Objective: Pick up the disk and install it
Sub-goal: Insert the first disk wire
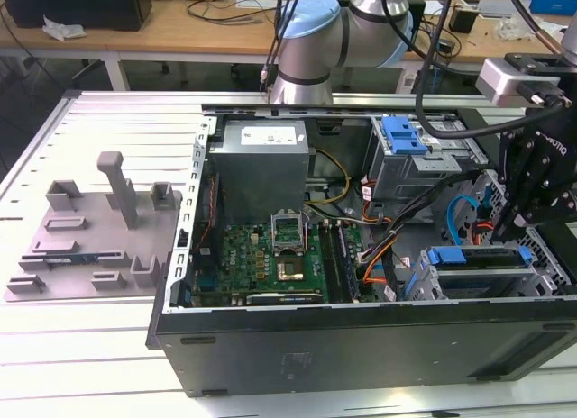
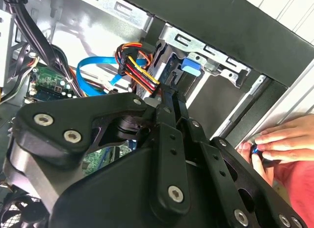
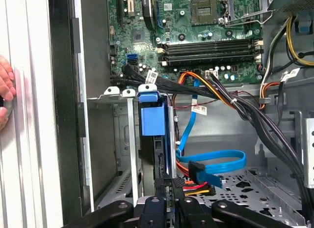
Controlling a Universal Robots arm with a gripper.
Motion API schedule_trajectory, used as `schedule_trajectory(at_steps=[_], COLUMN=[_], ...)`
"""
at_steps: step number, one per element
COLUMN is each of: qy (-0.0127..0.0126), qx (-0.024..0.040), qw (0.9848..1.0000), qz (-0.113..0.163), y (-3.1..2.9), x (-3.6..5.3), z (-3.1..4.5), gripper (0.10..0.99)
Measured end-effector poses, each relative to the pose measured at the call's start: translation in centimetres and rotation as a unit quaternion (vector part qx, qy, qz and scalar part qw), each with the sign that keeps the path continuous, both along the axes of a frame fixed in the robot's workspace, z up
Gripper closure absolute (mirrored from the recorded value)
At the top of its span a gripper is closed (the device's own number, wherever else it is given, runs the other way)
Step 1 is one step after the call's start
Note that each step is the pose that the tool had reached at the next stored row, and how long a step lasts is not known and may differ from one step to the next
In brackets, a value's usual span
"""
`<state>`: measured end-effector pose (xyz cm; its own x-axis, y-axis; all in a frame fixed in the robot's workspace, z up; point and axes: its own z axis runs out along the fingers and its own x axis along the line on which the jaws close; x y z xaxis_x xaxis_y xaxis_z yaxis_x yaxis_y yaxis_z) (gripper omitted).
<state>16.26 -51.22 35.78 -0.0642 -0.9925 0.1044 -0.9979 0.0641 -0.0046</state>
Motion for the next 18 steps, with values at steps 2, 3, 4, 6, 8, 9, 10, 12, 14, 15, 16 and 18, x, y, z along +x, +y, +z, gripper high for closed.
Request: schedule_trajectory(at_steps=[2,3,4,6,8,9,10,12,14,15,16,18], qy=[0.0005,0.0008,0.0013,0.0023,0.0027,0.0027,0.0026,0.0027,0.0027,0.0027,0.0027,0.0027], qx=[-0.0001,-0.0002,-0.0001,-0.0001,-0.0001,-0.0001,-0.0001,-0.0001,-0.0002,-0.0001,-0.0001,-0.0002], qw=[1.0,1.0,1.0,1.0,1.0,1.0,1.0,1.0,1.0,1.0,1.0,1.0], qz=[0.0,0.0,0.0,0.0,0.0,0.0,0.0,0.0,0.0,0.0,0.0,0.0], y=[-0.04,-0.06,-0.11,-0.21,-0.29,-0.3,-0.31,-0.32,-0.34,-0.35,-0.35,-0.36], x=[0.0,0.0,0.0,0.01,0.04,0.07,0.12,0.21,0.26,0.27,0.27,0.27], z=[0.0,0.0,-0.01,-0.02,-0.03,-0.03,-0.03,-0.04,-0.08,-0.17,-0.2,-0.23], gripper=[0.922,0.922,0.922,0.922,0.922,0.922,0.922,0.922,0.922,0.922,0.922,0.922])
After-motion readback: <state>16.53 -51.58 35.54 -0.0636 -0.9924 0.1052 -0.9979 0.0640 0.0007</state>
